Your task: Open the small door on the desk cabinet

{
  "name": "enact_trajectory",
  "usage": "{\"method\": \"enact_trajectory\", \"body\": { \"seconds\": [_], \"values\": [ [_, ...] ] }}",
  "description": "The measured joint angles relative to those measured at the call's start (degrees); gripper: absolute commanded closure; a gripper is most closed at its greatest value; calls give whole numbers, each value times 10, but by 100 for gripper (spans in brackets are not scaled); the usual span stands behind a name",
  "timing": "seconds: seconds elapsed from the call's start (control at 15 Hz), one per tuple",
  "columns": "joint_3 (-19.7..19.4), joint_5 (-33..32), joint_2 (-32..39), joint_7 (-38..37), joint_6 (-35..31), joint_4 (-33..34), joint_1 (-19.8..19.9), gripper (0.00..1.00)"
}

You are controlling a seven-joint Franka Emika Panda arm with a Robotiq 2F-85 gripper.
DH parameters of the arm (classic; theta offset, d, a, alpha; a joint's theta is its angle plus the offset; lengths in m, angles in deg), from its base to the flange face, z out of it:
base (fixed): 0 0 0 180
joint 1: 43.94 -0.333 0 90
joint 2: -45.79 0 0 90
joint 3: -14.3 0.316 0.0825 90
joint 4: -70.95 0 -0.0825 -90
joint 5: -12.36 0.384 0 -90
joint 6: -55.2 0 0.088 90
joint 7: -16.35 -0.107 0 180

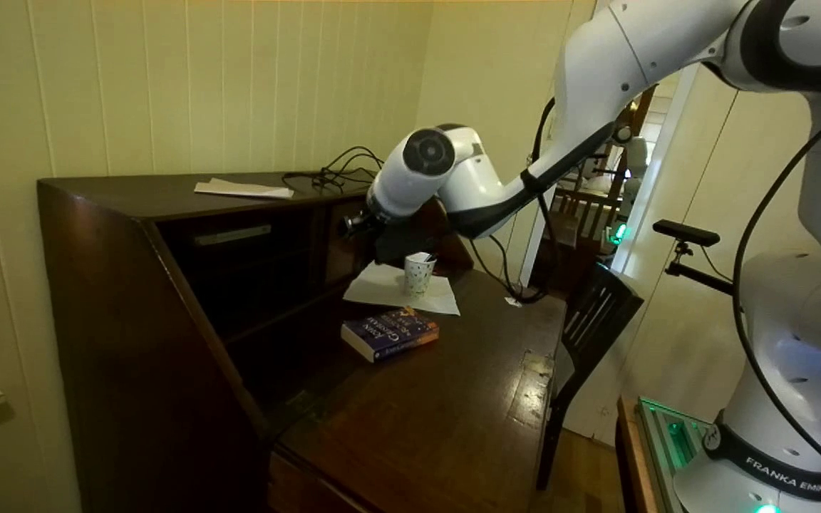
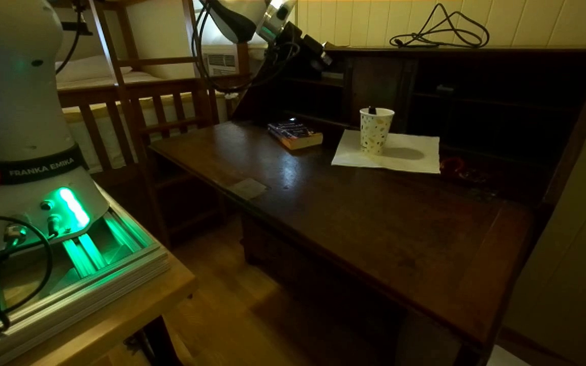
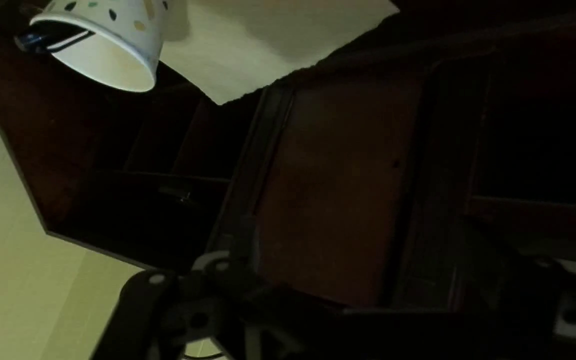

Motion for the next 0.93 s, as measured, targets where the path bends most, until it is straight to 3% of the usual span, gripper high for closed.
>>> {"method": "enact_trajectory", "body": {
  "seconds": [0.13, 0.33, 0.67, 0.93],
  "values": [
    [21, -54, 28, -74, 62, -6, -12, 0],
    [113, -96, 52, -145, 161, -21, 51, 0],
    [154, -98, 58, -154, 175, -27, 100, 0],
    [203, -169, 61, -208, 191, -15, 142, 0]
  ]
}}
